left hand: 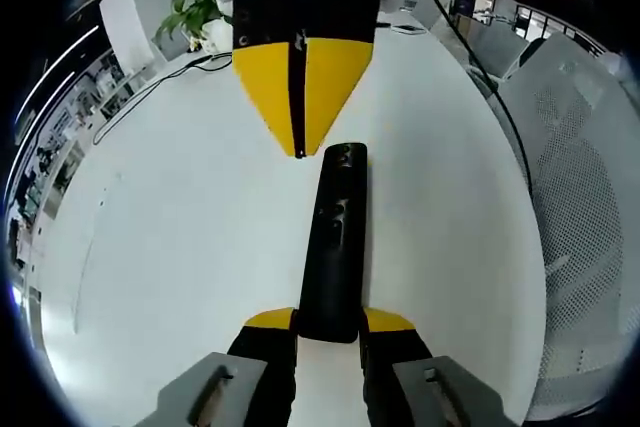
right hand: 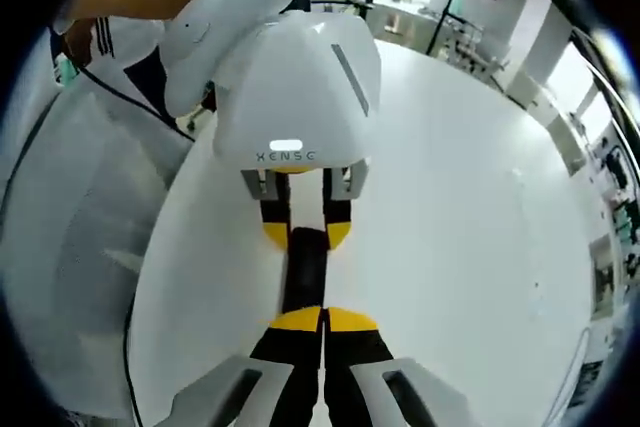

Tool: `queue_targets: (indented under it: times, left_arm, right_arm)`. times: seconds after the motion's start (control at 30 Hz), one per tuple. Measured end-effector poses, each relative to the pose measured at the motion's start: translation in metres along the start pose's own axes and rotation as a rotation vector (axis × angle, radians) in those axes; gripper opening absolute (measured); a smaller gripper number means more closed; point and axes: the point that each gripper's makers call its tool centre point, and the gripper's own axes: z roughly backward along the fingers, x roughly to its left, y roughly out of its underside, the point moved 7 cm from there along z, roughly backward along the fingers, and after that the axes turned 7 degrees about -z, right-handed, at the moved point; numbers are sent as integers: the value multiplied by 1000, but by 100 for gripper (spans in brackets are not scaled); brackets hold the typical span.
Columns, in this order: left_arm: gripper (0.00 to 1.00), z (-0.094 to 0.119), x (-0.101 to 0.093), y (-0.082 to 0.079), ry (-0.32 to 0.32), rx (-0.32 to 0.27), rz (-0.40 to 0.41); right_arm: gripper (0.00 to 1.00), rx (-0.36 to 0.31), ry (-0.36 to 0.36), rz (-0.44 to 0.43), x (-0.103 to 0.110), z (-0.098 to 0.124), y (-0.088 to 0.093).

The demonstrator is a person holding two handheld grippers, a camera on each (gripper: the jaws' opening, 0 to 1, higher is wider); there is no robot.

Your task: Press the specified remote control buttons in sequence, fully releasing each button before pressing the next.

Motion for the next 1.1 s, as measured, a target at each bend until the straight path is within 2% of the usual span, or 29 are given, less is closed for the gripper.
queue_targets:
  times: [0.47,1.1]
  left_arm:
    - [23,0,-1,-1,-3,-7,2]
    - [23,0,-1,-1,-2,-13,2]
  right_arm:
    - [0,26,-44,-21,3,-27,12]
    - [0,44,-70,-17,7,-41,15]
